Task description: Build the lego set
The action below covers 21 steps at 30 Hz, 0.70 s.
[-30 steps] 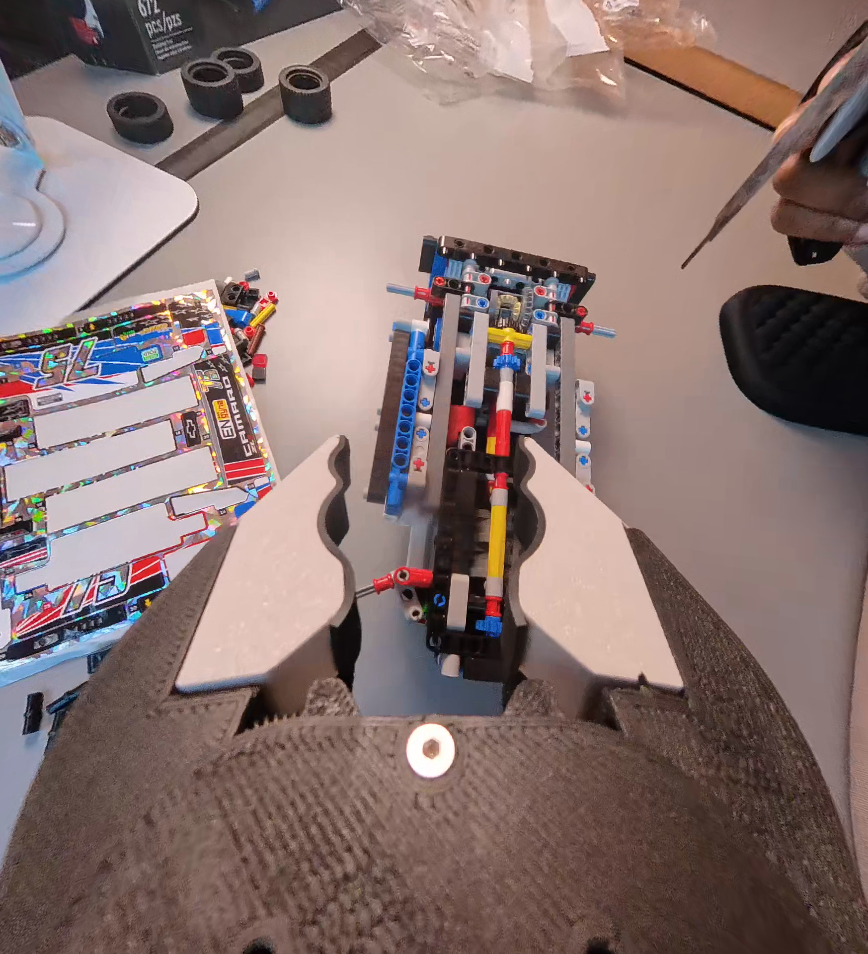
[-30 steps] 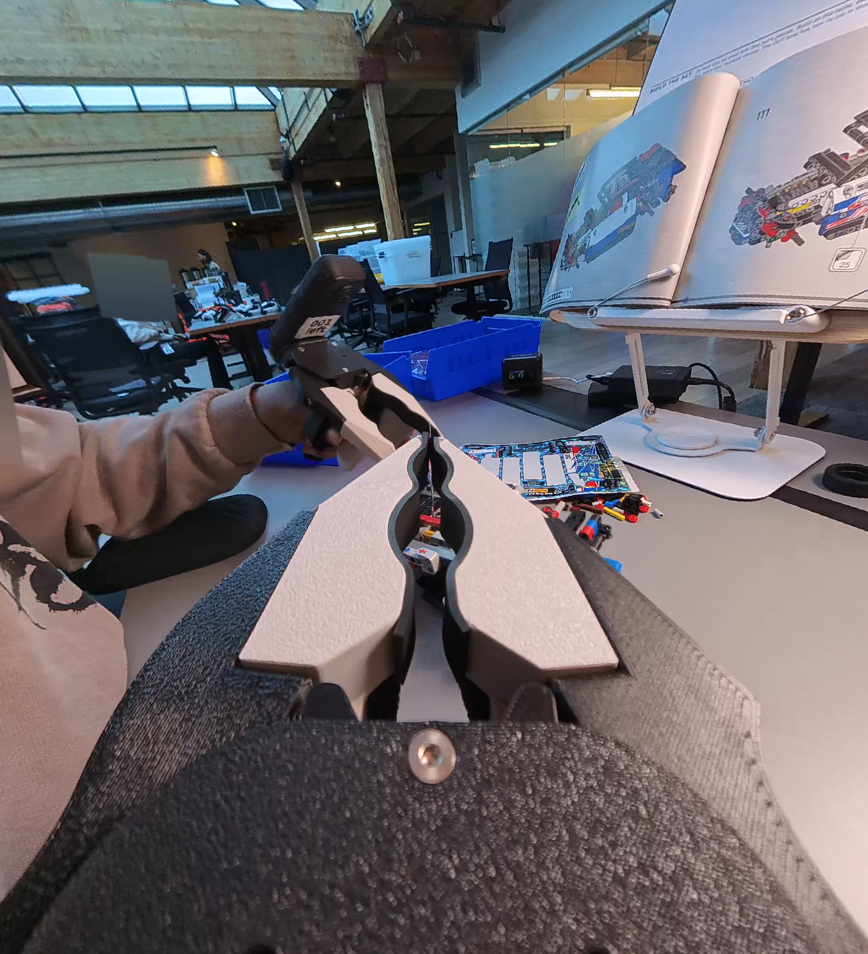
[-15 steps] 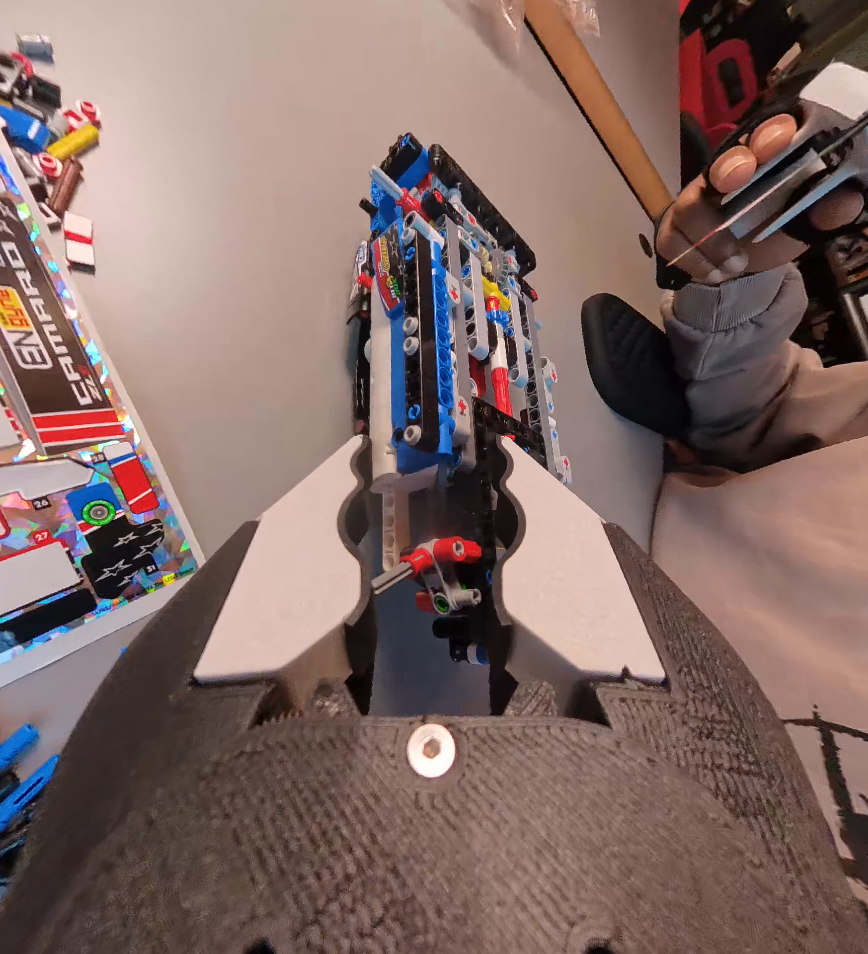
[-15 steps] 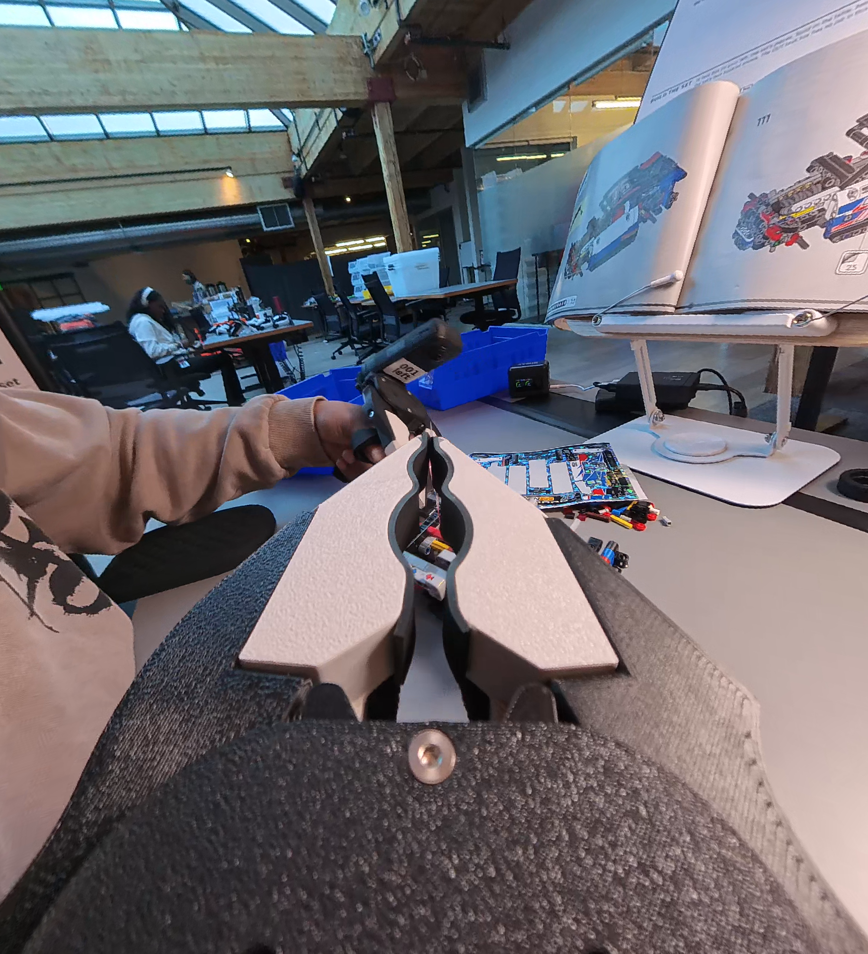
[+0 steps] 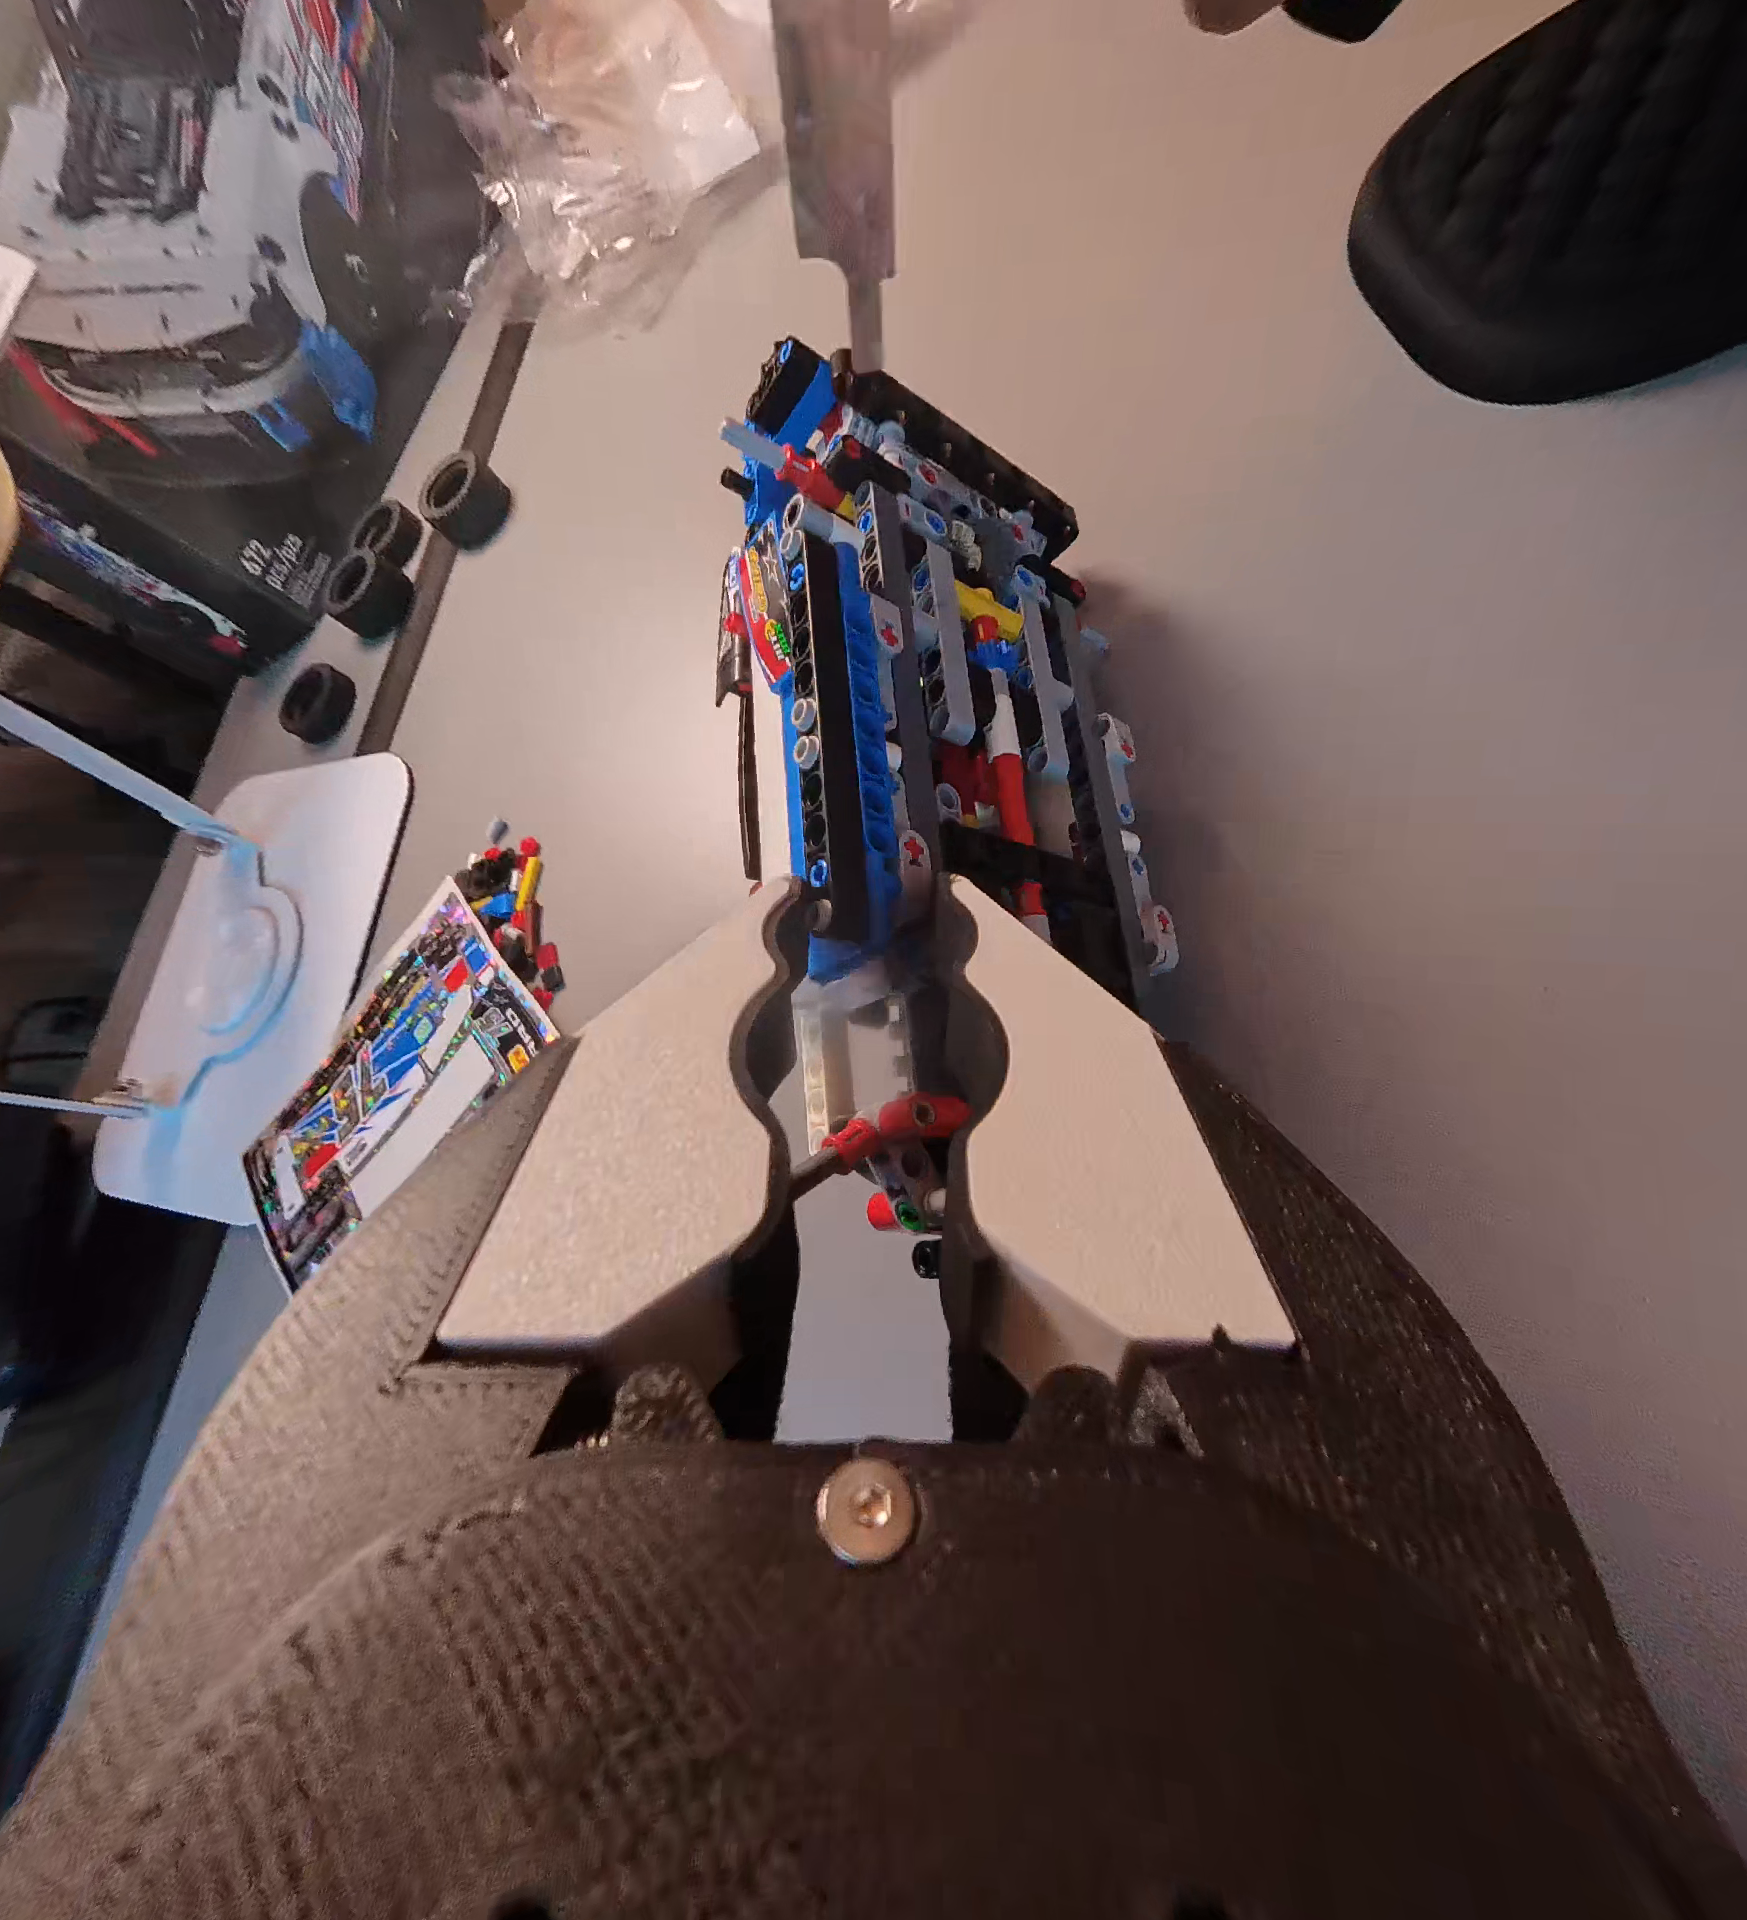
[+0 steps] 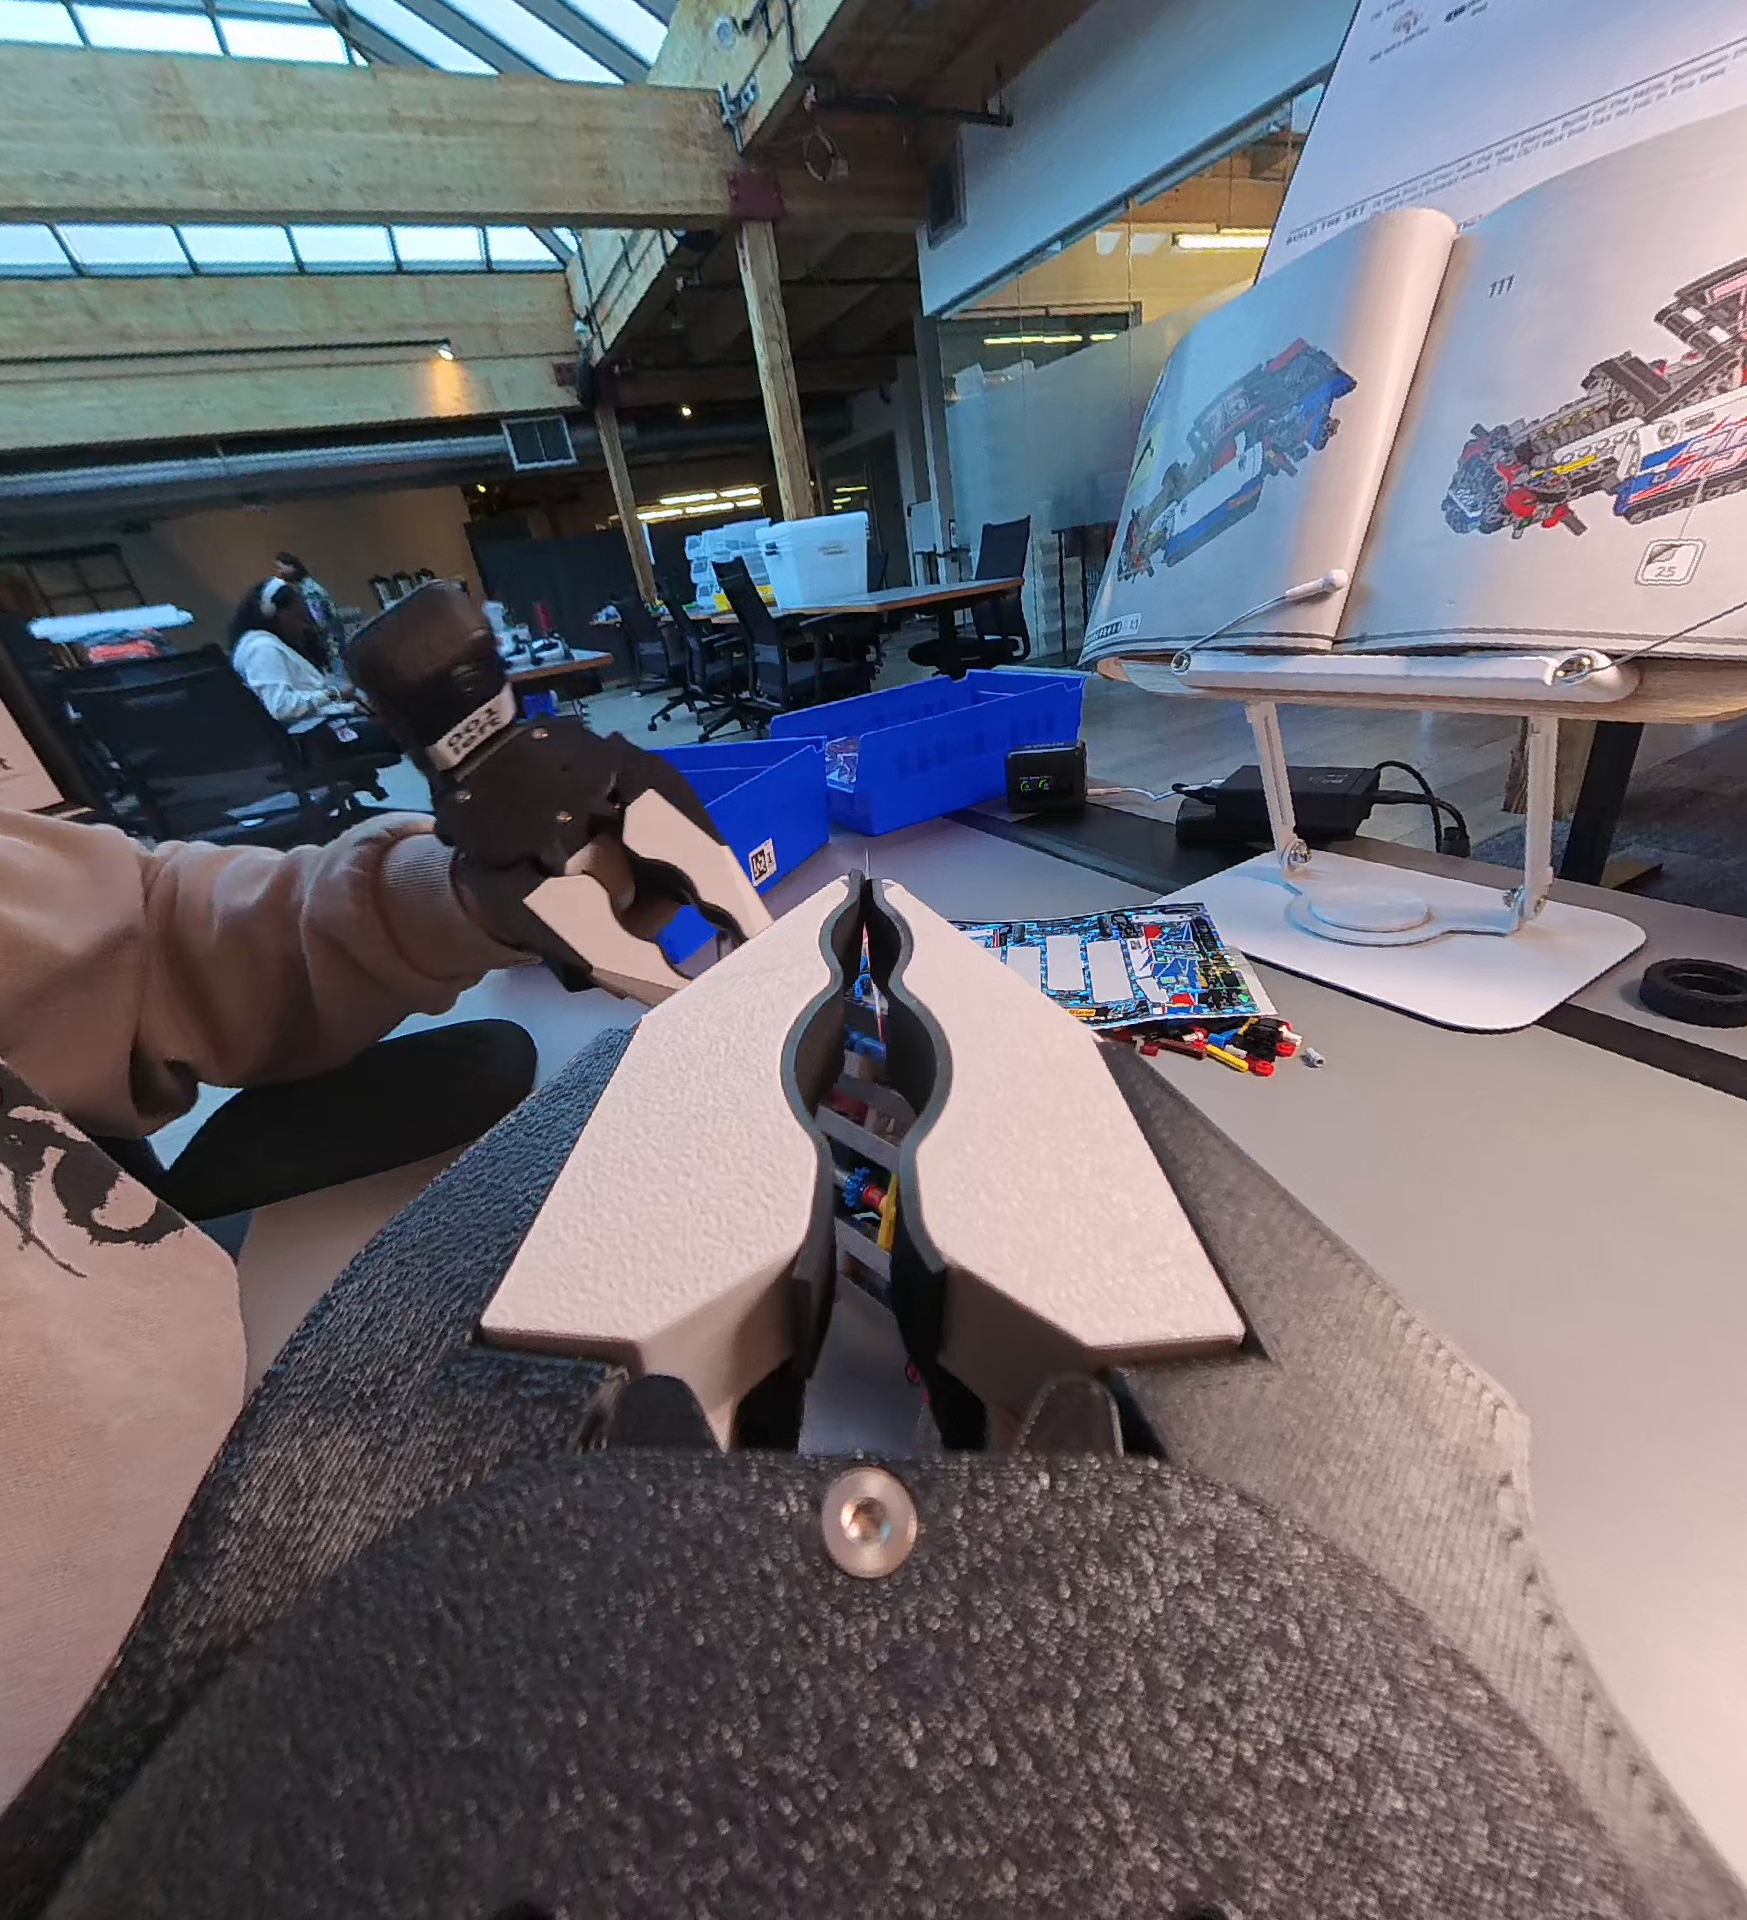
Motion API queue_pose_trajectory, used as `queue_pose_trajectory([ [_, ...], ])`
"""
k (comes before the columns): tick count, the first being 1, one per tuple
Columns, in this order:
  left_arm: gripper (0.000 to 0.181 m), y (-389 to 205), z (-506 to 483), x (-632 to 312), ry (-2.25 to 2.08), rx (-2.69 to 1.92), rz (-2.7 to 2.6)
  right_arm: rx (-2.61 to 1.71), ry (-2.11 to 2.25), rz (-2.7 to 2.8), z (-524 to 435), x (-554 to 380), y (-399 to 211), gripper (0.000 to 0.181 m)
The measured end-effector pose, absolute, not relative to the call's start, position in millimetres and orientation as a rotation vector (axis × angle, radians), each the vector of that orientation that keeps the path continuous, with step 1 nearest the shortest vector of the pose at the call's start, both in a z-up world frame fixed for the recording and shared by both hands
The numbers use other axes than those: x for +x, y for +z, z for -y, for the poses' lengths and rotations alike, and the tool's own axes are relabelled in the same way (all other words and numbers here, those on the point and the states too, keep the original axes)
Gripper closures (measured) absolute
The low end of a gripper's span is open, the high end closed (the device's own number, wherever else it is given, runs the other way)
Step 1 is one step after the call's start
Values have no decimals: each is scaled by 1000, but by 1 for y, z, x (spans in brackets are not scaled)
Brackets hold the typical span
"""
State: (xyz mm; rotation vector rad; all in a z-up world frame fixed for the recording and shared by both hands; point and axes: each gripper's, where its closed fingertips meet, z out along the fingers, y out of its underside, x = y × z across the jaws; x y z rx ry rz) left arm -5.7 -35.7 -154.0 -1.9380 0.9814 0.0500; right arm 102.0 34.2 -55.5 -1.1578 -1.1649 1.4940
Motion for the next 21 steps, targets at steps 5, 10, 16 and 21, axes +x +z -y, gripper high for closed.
queue_pose_trajectory([
  [5, 160, -148, 50, 9, 224, -1792, -1070, -1148, 1478, 1148, -40, 108, -49, 181],
  [10, 160, -145, 58, 20, 347, -1699, -1150, -1145, 1481, 1139, -42, 110, -47, 181],
  [16, 160, -144, 65, 32, 549, -1562, -1263, -1144, 1409, 1142, -50, 120, -43, 181],
  [21, 160, -148, 73, 44, 684, -1414, -1313, -1146, 1435, 1109, -51, 127, -40, 181],
])
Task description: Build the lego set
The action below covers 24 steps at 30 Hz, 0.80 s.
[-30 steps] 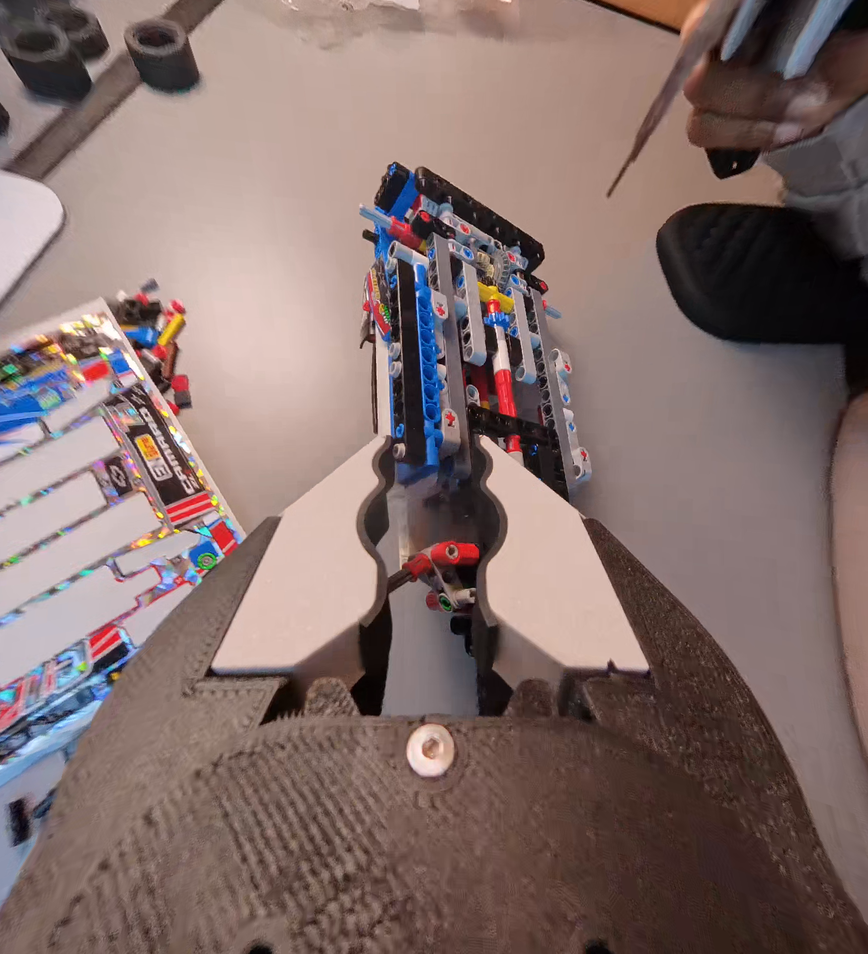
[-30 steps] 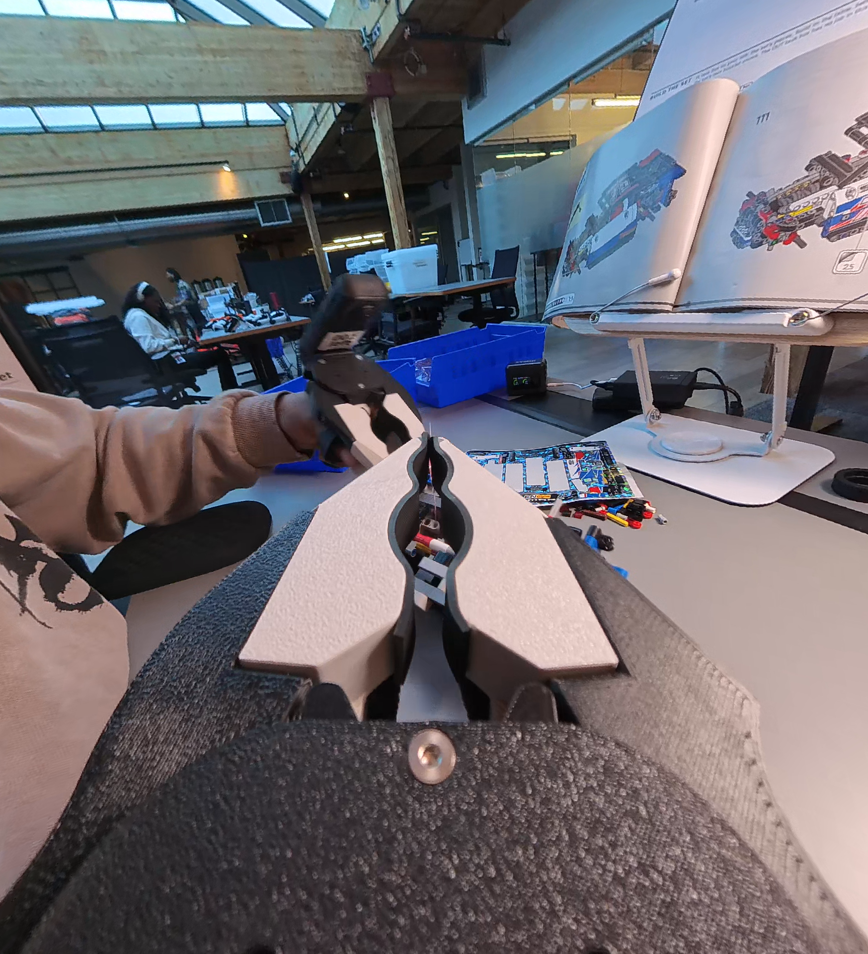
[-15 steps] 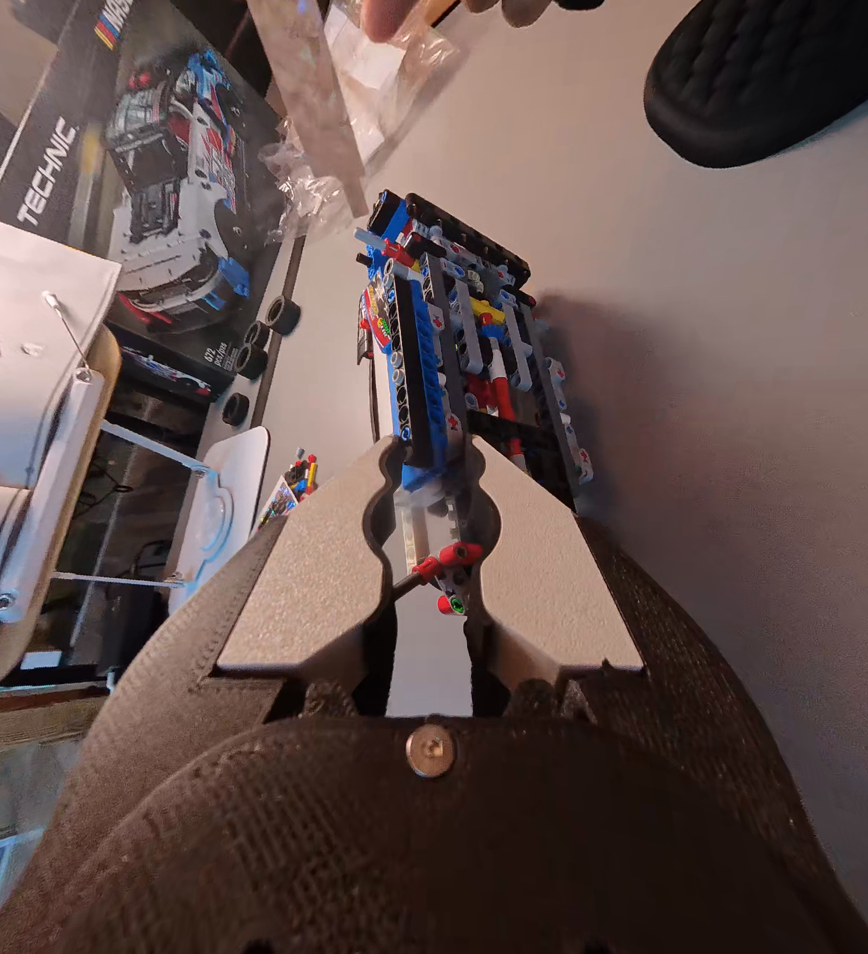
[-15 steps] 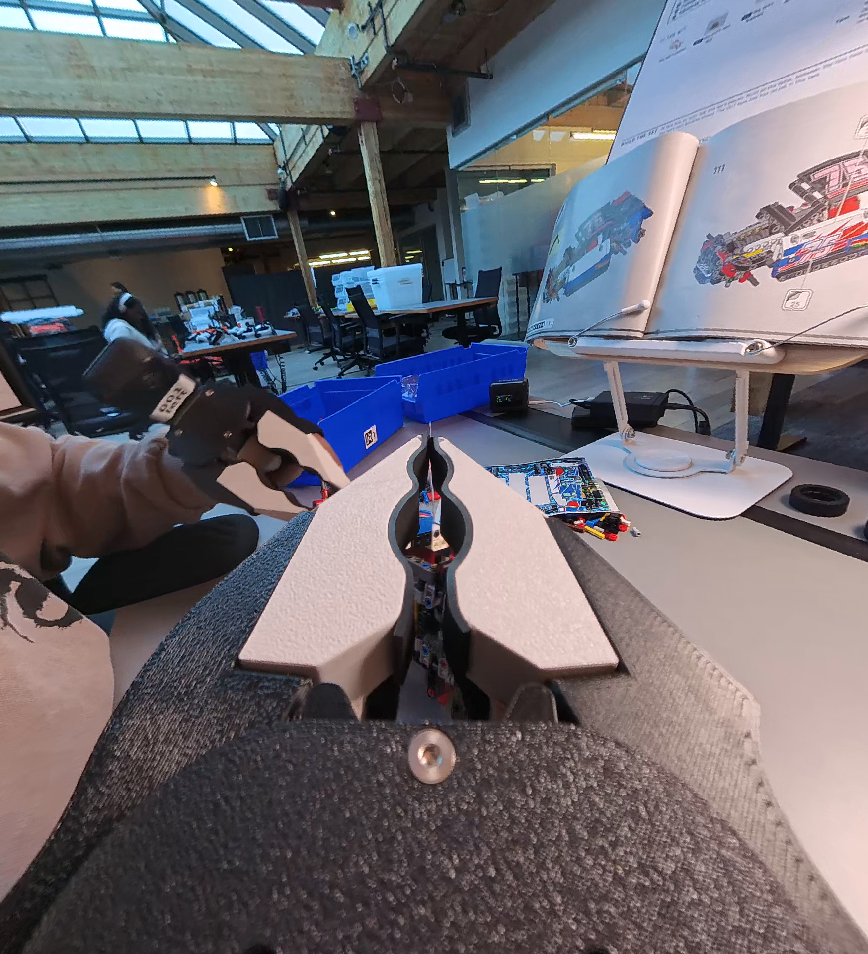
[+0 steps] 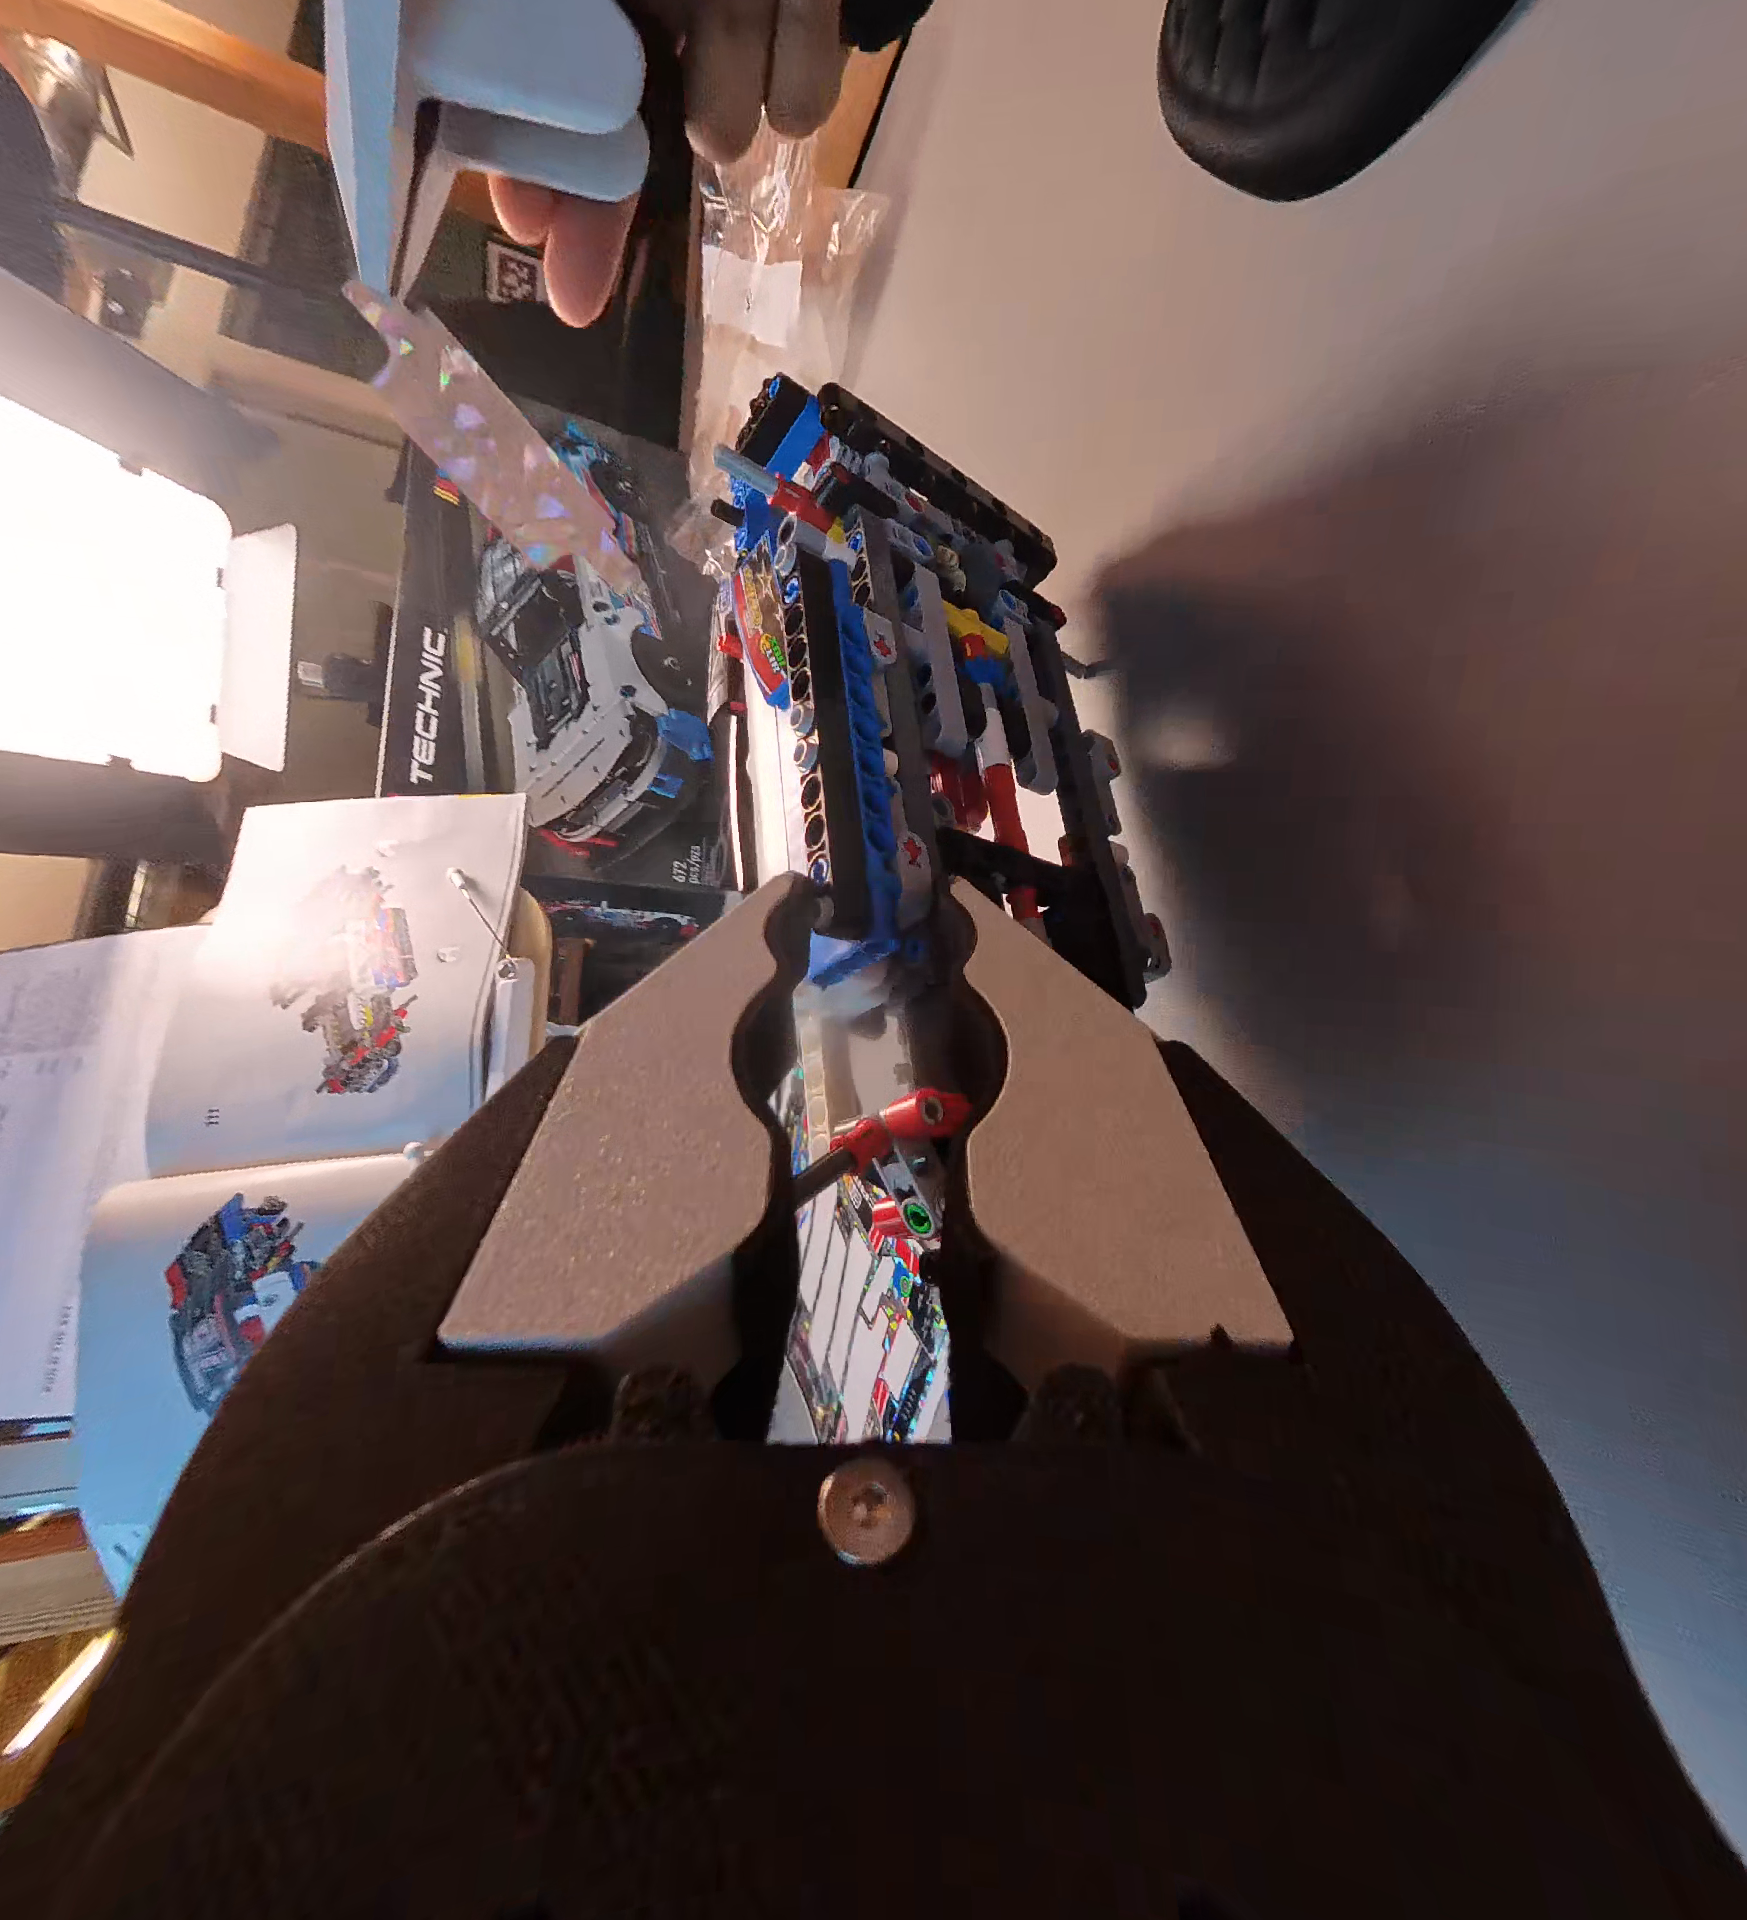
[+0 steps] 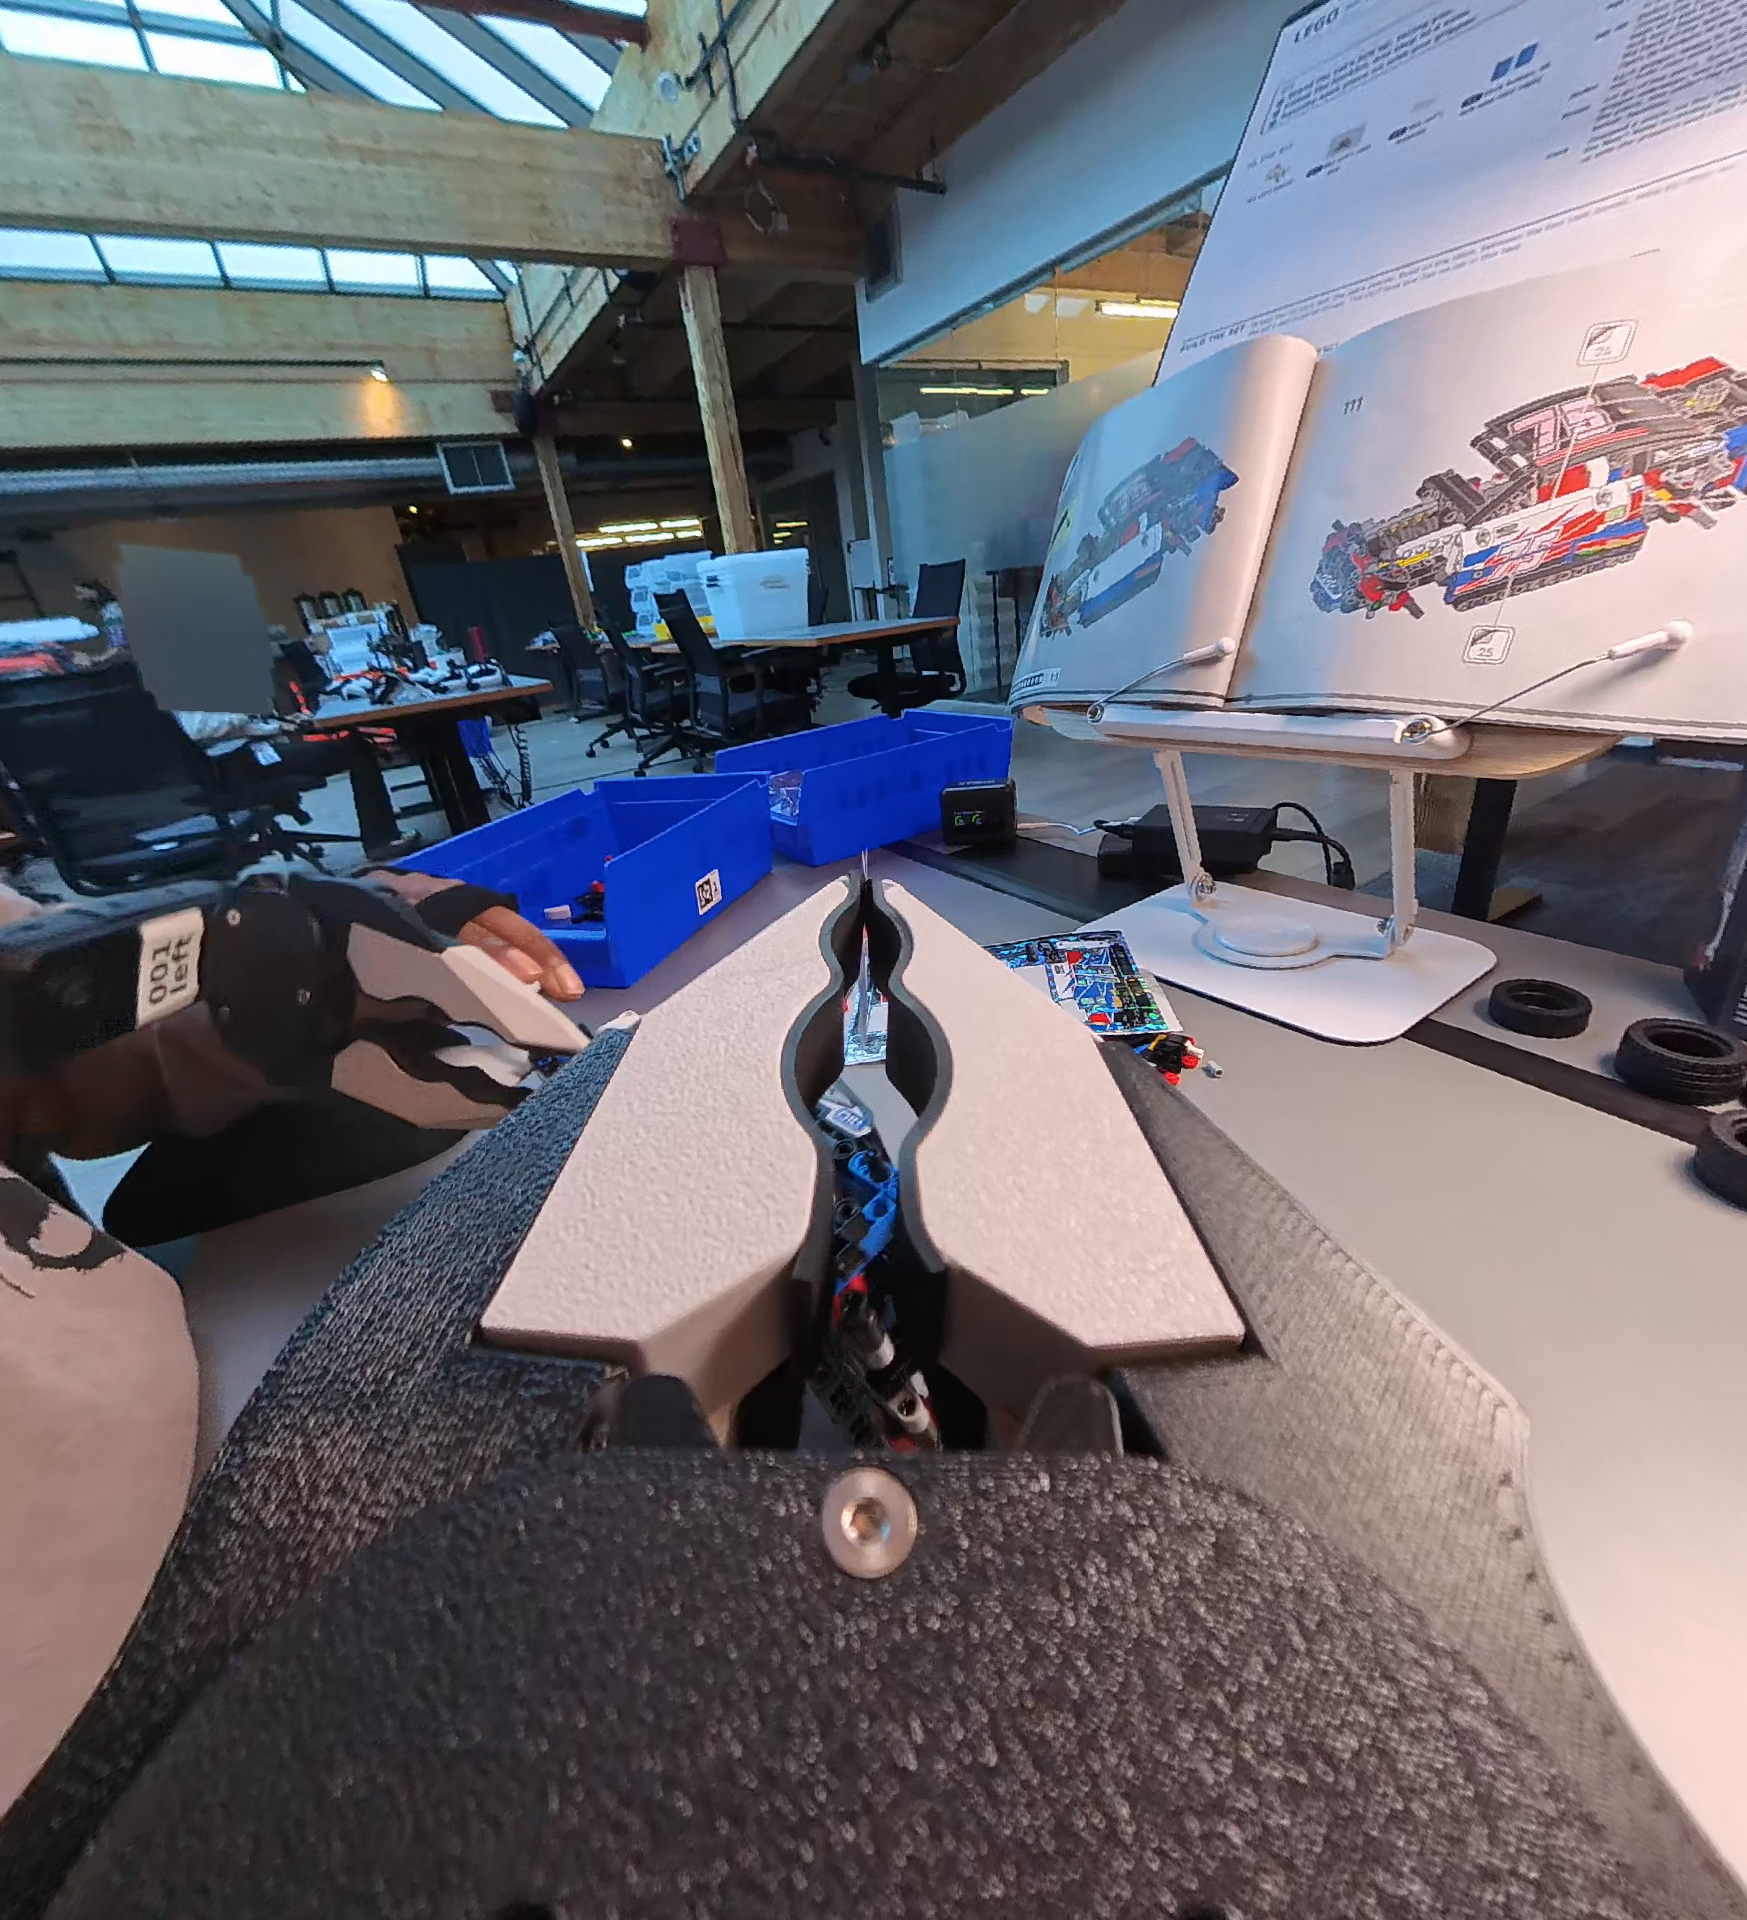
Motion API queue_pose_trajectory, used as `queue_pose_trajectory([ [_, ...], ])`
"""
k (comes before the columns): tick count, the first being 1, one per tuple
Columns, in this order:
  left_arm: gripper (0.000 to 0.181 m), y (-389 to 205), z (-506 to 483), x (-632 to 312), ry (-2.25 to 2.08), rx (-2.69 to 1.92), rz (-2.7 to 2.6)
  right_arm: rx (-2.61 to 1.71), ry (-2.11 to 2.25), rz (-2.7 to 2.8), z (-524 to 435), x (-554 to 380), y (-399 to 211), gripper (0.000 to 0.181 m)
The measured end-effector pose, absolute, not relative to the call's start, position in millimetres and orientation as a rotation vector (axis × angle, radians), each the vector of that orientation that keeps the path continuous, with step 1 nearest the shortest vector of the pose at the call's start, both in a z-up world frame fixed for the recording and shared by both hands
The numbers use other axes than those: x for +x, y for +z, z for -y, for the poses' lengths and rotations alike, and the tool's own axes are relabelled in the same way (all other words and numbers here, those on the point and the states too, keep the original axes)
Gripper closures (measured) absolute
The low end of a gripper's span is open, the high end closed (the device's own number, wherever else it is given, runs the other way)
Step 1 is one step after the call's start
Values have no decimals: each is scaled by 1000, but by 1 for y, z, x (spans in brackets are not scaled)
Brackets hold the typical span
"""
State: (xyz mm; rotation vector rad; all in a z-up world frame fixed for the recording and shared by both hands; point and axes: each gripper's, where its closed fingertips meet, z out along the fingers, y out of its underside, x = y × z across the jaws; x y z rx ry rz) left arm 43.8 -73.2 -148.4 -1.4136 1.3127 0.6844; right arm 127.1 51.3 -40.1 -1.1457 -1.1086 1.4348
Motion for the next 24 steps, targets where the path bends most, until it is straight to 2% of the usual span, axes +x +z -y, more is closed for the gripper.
queue_pose_trajectory([
  [5, 160, -162, 85, 55, 741, -1334, -1288, -1150, 1459, 1107, -47, 124, -46, 181],
  [9, 167, -196, 90, 54, 774, -1387, -1336, -1141, 1474, 1108, -45, 121, -46, 181],
  [10, 176, -207, 90, 52, 778, -1408, -1348, -1138, 1478, 1106, -44, 121, -45, 181],
  [19, 175, -243, 72, 46, 764, -1574, -1417, -1139, 1508, 1092, -41, 125, -45, 181],
  [24, 174, -244, 59, 46, 735, -1641, -1401, -1157, 1505, 1119, -33, 126, -50, 181],
])
